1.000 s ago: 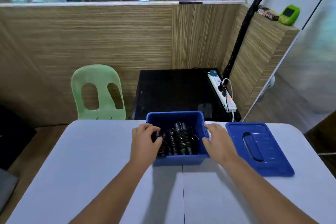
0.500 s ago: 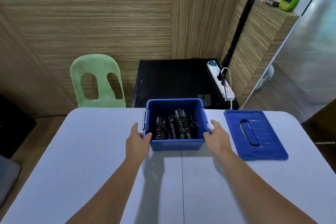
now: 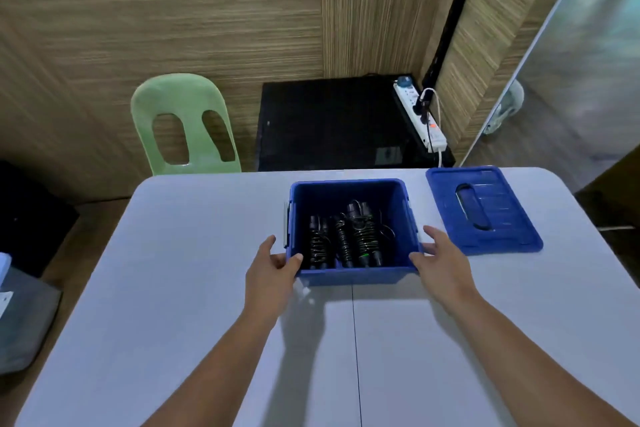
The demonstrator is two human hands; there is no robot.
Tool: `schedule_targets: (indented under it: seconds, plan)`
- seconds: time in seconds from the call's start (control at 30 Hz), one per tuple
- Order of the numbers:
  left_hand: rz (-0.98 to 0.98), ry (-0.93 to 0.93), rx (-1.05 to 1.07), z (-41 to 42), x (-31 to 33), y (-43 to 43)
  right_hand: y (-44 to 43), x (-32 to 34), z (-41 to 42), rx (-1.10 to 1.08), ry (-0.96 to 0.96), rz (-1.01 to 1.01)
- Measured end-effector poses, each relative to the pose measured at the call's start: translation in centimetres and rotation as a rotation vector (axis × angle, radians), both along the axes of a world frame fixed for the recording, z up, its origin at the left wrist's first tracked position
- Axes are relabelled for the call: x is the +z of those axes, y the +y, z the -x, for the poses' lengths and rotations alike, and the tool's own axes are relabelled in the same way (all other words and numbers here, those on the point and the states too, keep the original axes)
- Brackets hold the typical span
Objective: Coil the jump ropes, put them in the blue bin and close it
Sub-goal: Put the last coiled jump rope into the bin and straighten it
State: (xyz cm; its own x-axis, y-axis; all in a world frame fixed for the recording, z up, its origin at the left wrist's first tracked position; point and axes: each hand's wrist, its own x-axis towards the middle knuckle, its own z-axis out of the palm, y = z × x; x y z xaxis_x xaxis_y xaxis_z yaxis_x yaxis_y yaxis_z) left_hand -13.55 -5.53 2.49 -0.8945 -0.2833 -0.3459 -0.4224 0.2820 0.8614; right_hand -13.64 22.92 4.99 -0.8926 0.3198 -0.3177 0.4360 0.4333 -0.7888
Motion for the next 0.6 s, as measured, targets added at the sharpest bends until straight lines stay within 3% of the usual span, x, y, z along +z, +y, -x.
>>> schedule_targets:
  seconds: [0.6]
  plan:
    - [0.018, -0.051, 0.004, -8.3, 0.1, 0.5, 1.5, -0.3, -8.0, 0.004, -0.005, 0.075]
